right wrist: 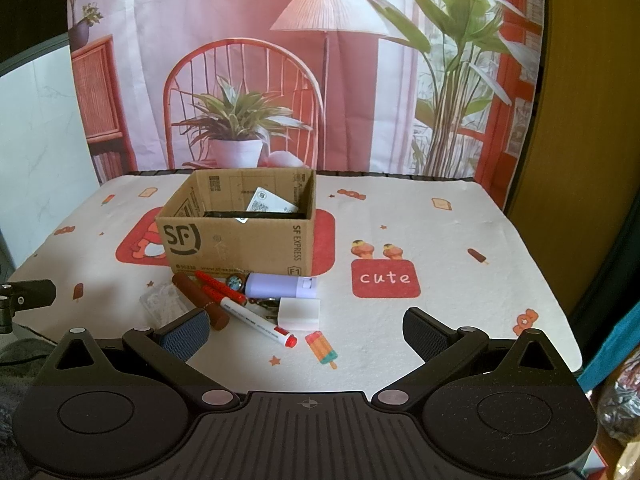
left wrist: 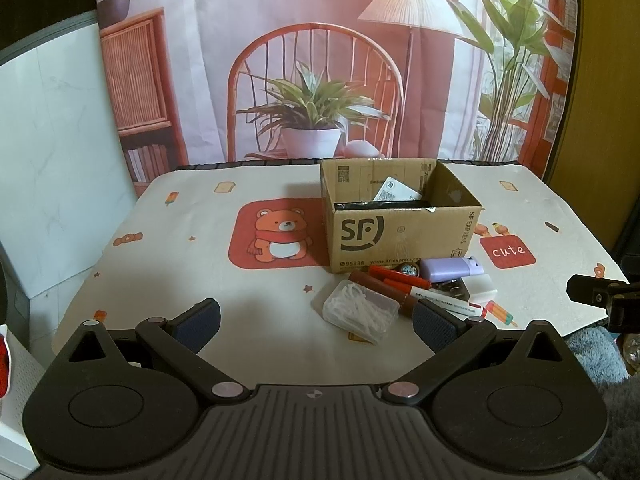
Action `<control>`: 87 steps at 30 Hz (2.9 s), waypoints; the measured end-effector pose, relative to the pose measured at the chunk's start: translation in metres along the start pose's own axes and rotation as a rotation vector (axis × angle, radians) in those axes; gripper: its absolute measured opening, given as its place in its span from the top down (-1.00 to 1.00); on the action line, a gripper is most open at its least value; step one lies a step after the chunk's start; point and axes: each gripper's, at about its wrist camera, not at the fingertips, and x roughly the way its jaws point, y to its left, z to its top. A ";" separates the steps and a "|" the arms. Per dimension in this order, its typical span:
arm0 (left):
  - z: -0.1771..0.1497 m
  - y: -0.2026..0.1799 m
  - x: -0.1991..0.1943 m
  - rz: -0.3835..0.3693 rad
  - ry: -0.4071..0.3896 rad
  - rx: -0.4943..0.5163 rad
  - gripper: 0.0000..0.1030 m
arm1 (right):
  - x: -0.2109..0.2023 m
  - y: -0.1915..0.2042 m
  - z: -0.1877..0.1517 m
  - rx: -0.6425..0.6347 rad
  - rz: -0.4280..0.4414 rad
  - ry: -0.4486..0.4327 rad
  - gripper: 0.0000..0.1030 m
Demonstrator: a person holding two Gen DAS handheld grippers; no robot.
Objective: Organize rigid objects
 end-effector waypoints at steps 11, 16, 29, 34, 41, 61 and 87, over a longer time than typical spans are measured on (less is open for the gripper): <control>0.000 0.001 0.002 -0.001 0.008 -0.011 -1.00 | 0.000 0.000 0.001 0.001 0.000 0.001 -0.99; 0.000 0.002 0.001 -0.001 0.010 -0.015 -1.00 | 0.001 0.001 0.001 0.000 0.001 0.002 -0.99; 0.001 0.002 0.002 -0.002 0.016 -0.025 -1.00 | 0.001 0.001 0.001 0.001 0.001 0.002 -0.99; 0.001 0.002 0.002 -0.002 0.016 -0.025 -1.00 | 0.001 0.001 0.000 0.002 0.001 0.003 -0.99; 0.001 0.003 0.003 -0.003 0.016 -0.026 -1.00 | 0.002 0.001 0.000 0.002 0.002 0.003 -0.99; -0.001 0.001 0.004 -0.005 0.021 -0.035 -1.00 | 0.002 0.002 -0.002 0.003 0.002 0.004 -0.99; 0.000 0.002 0.007 -0.006 0.030 -0.042 -1.00 | 0.004 0.004 0.000 -0.011 0.003 0.005 -0.99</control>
